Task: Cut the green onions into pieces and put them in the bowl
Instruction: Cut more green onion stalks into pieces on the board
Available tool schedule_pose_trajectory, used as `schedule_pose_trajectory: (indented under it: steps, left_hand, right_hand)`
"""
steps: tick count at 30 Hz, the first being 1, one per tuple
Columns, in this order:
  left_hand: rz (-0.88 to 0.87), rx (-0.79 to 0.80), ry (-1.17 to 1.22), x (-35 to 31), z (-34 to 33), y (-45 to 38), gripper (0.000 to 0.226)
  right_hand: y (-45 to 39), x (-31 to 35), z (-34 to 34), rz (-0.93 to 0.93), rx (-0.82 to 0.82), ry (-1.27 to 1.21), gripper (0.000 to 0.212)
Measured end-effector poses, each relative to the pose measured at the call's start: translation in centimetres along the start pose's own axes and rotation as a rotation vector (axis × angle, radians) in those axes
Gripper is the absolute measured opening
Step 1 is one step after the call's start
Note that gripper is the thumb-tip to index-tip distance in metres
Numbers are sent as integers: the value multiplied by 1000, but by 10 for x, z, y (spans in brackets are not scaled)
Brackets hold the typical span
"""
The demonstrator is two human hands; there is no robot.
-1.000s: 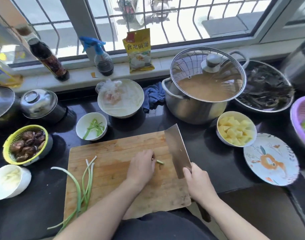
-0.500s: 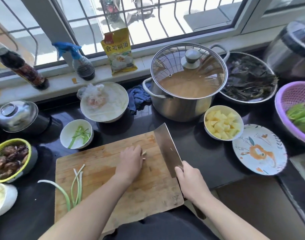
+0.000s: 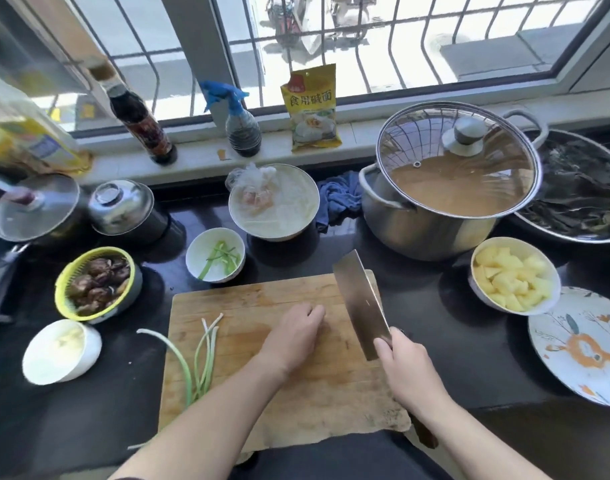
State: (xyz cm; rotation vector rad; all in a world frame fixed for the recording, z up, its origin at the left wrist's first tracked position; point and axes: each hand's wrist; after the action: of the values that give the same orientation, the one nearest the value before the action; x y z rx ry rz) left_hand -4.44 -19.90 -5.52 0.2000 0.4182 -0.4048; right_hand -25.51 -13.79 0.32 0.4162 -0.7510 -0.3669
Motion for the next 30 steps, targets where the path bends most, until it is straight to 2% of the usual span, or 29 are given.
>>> schedule_pose_trajectory:
  steps: [4, 6, 8, 11, 12, 14, 16, 18, 20, 21, 25, 28, 30]
  left_hand:
    - [488, -413, 211, 58, 59, -13, 19]
    - [650, -512, 192, 98, 98, -25, 13]
    - [732, -448, 166, 125, 125, -40, 4]
    - [751, -142, 153, 137, 142, -58, 39]
    - [755, -107, 139, 137, 145, -57, 48]
    - [755, -194, 143, 136, 153, -41, 51]
    - [748, -288, 195, 134, 148, -3, 32]
    - [781, -184, 167, 127, 123, 44, 18]
    - [824, -11, 98, 111, 89, 87, 22]
    - [840, 24, 64, 104, 73, 102, 20]
    - [854, -11, -4, 94, 36, 125, 16]
    - [911, -1, 55, 99, 36, 120, 16]
    - [866, 13, 60, 98, 38, 111, 16]
  right_hand:
    - [-1, 11, -8, 16, -2, -21, 27]
    - [-1, 17, -14, 28, -5, -11, 25]
    - [0, 22, -18, 37, -3, 9, 25]
    - [3, 28, -25, 52, 9, 37, 27]
    - [5, 29, -27, 59, 12, 49, 27]
    - [6, 29, -28, 61, 10, 57, 28]
    - [9, 28, -32, 52, 16, 44, 29]
    - [13, 24, -36, 31, 27, 20, 31]
    - [17, 21, -40, 14, 45, 10, 32]
    - [20, 19, -42, 13, 58, 19, 32]
    - [25, 12, -44, 28, 93, 96, 33]
    - [26, 11, -42, 40, 112, 96, 30]
    - [27, 11, -41, 49, 115, 102, 28]
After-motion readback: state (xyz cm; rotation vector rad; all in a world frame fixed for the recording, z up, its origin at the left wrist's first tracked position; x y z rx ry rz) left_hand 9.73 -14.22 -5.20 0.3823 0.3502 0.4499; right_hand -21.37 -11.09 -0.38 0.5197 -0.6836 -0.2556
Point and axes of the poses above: each hand's wrist, its own y-axis away from the middle knuckle, its own z-axis out of the back of the hand, x = y × z, and after that the axes turned 2 degrees about -x, right-handed
